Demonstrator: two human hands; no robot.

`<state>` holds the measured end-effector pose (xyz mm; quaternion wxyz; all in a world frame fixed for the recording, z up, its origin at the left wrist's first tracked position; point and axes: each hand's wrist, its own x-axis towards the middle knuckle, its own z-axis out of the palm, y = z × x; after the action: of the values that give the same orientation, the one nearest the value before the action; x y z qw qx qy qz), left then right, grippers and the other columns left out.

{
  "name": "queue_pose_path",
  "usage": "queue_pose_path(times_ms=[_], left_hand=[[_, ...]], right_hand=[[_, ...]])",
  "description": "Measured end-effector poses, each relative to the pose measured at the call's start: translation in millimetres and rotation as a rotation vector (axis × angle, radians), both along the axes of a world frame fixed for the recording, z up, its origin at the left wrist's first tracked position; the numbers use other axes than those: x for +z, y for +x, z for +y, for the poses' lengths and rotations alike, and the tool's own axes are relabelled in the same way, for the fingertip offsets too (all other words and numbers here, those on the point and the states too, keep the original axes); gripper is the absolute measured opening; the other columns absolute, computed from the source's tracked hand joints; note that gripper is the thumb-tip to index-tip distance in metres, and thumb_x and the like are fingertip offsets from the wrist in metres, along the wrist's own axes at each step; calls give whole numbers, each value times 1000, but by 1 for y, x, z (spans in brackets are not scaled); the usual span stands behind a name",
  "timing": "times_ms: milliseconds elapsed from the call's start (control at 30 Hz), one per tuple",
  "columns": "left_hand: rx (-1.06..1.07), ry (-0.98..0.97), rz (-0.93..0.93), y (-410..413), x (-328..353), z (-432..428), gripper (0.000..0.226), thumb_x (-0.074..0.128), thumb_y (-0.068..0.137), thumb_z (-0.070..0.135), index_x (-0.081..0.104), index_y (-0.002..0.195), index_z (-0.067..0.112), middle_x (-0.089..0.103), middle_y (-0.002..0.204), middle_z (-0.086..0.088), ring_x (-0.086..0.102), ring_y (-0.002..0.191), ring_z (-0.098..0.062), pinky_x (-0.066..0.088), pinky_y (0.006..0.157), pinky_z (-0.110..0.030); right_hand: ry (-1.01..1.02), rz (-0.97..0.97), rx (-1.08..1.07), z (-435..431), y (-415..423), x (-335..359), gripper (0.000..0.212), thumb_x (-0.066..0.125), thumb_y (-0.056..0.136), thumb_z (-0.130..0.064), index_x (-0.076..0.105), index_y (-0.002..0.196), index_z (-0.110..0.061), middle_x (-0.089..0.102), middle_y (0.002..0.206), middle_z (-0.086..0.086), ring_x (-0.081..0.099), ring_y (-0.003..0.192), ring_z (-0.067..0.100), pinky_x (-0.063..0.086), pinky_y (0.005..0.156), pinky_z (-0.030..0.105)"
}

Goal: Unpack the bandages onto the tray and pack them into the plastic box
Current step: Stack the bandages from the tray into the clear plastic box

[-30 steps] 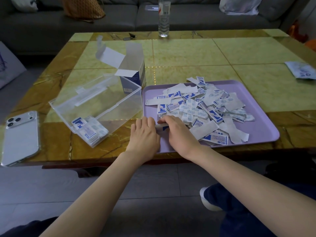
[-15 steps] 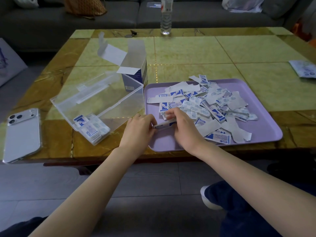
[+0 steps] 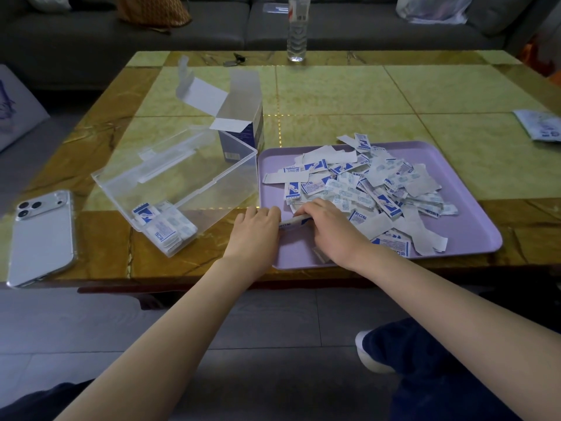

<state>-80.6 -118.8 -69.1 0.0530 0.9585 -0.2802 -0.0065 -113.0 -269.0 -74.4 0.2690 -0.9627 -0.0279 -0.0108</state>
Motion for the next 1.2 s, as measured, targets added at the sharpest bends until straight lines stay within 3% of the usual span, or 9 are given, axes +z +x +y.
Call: queue_pose_path(times_ms=[167,333,500,633,833,967,1133,1200], left_hand=[[5,-6,-8,-3,3,0,14,36,100,23,42,110,15,52,118,-5,43,107,-24,33,87,-32],[71,-169,56,-6,15,3,10,33,100,18,39,106,12,56,108,-11,47,101,-29,34,86,-36],[45,-321,32,-3,29,11,3,35,99,14,37,98,16,55,95,-9,45,90,-29,26,73,-32],[47,-392,-22,4,42,24,11,38,98,12,33,90,19,48,80,-3,39,77,-24,19,65,-31],[159,-548,24,13,53,43,10,44,95,17,49,89,12,63,80,-7,56,77,-30,46,65,-44],[149,-692,-26,15,73,54,9,47,92,13,49,83,11,62,74,-6,54,73,-29,45,64,-46],[146,-765,-56,18,95,73,8,49,92,13,51,84,13,63,74,-7,57,69,-27,47,64,-50],[169,-766,-72,19,94,84,6,48,94,15,48,88,15,62,79,-4,57,74,-24,47,66,-46]], right_hand=[[15,-28,-14,0,-2,3,38,40,86,12,57,114,-6,55,115,8,47,109,22,40,92,30],[83,-85,-25,6,-2,11,31,44,88,8,58,111,-6,56,111,7,50,103,20,41,88,28],[120,-122,-16,13,0,17,21,45,91,4,56,104,-8,57,101,8,54,91,24,44,80,36],[172,-91,59,20,-3,26,13,42,98,-13,53,107,-11,58,95,5,57,87,22,45,75,36],[201,-175,66,39,6,50,18,45,98,-14,59,109,-10,65,82,5,63,71,17,49,69,35],[215,-261,98,51,16,68,19,51,95,-24,62,98,-9,66,76,4,61,65,20,50,64,35],[260,-308,123,69,27,93,24,52,94,-27,67,93,-7,65,79,7,57,58,7,43,48,13],[241,-308,133,77,37,96,25,53,93,-27,67,91,-7,66,79,10,58,63,13,47,56,24]])
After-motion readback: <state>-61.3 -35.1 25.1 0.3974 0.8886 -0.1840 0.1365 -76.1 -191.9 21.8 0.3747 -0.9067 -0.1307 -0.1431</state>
